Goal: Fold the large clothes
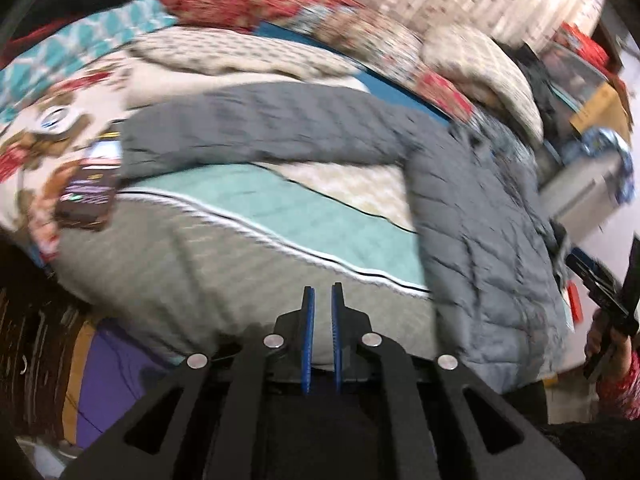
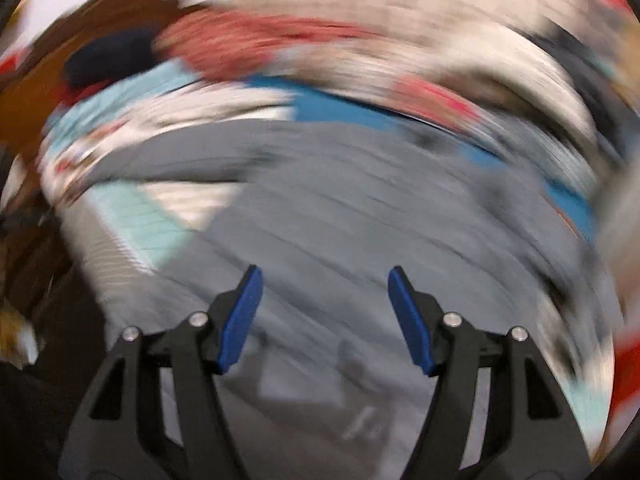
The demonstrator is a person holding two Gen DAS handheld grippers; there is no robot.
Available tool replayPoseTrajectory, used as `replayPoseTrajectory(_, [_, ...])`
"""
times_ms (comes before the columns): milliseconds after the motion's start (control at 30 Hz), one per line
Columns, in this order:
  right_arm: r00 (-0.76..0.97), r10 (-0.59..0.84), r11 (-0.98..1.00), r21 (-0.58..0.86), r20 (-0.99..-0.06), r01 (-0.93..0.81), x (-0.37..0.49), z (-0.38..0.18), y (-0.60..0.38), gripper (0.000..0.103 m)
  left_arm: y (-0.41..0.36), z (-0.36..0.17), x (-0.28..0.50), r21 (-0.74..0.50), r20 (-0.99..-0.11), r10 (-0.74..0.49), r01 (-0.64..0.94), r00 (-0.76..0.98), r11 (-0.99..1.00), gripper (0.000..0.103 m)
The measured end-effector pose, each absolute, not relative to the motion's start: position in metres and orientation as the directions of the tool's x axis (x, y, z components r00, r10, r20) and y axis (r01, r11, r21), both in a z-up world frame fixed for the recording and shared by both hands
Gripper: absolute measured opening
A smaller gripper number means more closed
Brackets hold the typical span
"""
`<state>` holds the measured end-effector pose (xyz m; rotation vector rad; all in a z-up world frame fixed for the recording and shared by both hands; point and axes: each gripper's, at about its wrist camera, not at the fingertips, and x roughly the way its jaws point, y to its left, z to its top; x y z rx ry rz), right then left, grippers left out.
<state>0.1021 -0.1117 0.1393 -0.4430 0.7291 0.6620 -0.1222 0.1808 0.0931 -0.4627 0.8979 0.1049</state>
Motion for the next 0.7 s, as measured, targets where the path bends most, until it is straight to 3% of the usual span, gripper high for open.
replayPoseTrajectory(100, [0.469, 0.483, 0.463, -0.239, -0.739, -0.853, 0.083, 0.119, 0.018, 0.063, 0.209, 0.087, -0.141, -0.347, -0.776, -0.057, -0.35, 0.628, 0.87, 0.024])
replayPoseTrajectory(233, [0.398, 0.499, 0.24, -0.319, -0.77, -0.917, 0.069, 0.085, 0.148, 0.063, 0.235, 0.078, -0.168, -0.353, -0.782, -0.015, -0.424, 0.623, 0.834, 0.024])
replayPoseTrajectory(400, [0.391, 0.436, 0.134, -0.371, -0.811, -0.919, 0.063, 0.038, 0.255, 0.064, 0.259, 0.066, -0.193, -0.358, -0.799, 0.019, -0.501, 0.601, 0.788, 0.024])
replayPoseTrajectory(467, [0.406, 0.39, 0.096, -0.402, -0.826, -0.91, 0.066, 0.019, 0.285, 0.071, 0.271, 0.062, -0.203, -0.36, -0.805, 0.028, -0.526, 0.592, 0.77, 0.024])
replayPoseTrajectory(533, [0.414, 0.37, 0.061, -0.423, -0.832, -0.904, 0.066, 0.004, 0.301, 0.07, 0.28, 0.06, -0.21, -0.361, -0.809, 0.036, -0.544, 0.587, 0.757, 0.024])
replayPoseTrajectory(567, [0.379, 0.376, 0.053, -0.389, -0.846, -0.92, 0.068, 0.004, 0.306, 0.045, 0.282, 0.06, -0.212, -0.362, -0.81, 0.039, -0.55, 0.586, 0.753, 0.024])
replayPoseTrajectory(633, [0.331, 0.364, 0.105, -0.315, -0.871, -0.943, 0.079, 0.015, 0.316, 0.006, 0.287, 0.058, -0.212, -0.361, -0.812, 0.041, -0.557, 0.582, 0.748, 0.024])
replayPoseTrajectory(700, [0.233, 0.437, 0.207, -0.155, -0.869, -0.966, 0.1, 0.046, 0.308, 0.005, 0.288, 0.058, -0.207, -0.359, -0.815, 0.036, -0.553, 0.578, 0.752, 0.024])
